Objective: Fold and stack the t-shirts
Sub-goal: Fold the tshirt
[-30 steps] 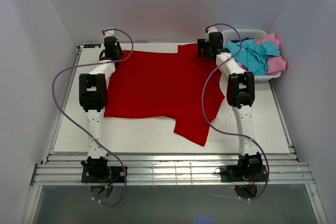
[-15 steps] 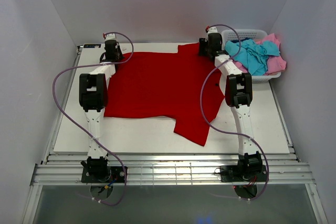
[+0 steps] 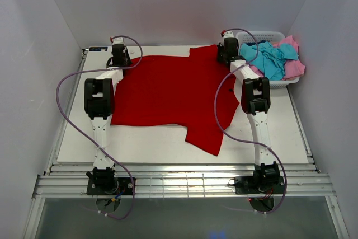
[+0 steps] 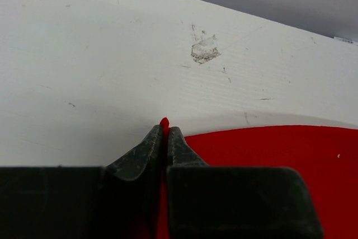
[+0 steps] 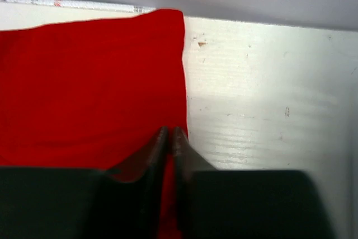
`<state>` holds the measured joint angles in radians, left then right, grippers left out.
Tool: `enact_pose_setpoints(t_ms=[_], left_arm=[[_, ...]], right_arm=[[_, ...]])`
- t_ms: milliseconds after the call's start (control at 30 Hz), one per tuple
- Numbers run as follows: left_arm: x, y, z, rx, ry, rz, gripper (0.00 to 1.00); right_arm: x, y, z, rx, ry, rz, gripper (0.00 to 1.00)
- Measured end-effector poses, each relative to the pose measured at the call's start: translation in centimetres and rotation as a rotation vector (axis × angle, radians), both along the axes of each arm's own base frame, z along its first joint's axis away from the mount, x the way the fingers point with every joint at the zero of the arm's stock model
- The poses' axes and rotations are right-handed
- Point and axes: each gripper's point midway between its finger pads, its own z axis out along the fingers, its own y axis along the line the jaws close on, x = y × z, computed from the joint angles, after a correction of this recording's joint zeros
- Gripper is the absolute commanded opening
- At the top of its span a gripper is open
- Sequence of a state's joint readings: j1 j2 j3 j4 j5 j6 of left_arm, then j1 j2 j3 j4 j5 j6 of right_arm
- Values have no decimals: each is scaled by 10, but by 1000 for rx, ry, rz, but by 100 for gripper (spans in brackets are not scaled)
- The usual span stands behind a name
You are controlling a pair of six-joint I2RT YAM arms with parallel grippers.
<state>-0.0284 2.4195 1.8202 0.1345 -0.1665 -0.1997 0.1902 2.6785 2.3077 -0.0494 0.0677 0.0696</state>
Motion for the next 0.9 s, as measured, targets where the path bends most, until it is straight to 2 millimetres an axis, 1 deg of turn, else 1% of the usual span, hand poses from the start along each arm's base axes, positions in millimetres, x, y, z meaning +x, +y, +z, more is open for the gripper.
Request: enact_pose_setpoints(t_ms=[67, 100, 267, 367, 500, 633, 767, 900], left_arm=[[0, 0, 0, 0, 0, 1, 0], [0, 0, 1, 0, -2, 1, 0], [1, 1, 7, 1, -14, 1, 0], [2, 1, 10, 3, -21, 1, 0], [1, 2, 10, 3, -21, 3, 0], [-4, 4, 16, 3, -27, 11, 0], [-18, 7, 35, 5, -45, 29, 0], [-27, 12, 65, 6, -103, 53, 0]], right_arm=[[-4, -1, -10, -4, 11, 0, 8], [-5, -2, -10, 0, 3, -1, 8], [-19, -3, -2, -6, 10, 12, 8], [-23, -2, 13, -3, -5, 24, 8], [-28, 0, 39, 5, -37, 40, 8], [-43, 4, 61, 10, -52, 58, 8], [-66, 8, 73, 8, -42, 75, 8], [-87, 17, 76, 0, -20, 97, 8]])
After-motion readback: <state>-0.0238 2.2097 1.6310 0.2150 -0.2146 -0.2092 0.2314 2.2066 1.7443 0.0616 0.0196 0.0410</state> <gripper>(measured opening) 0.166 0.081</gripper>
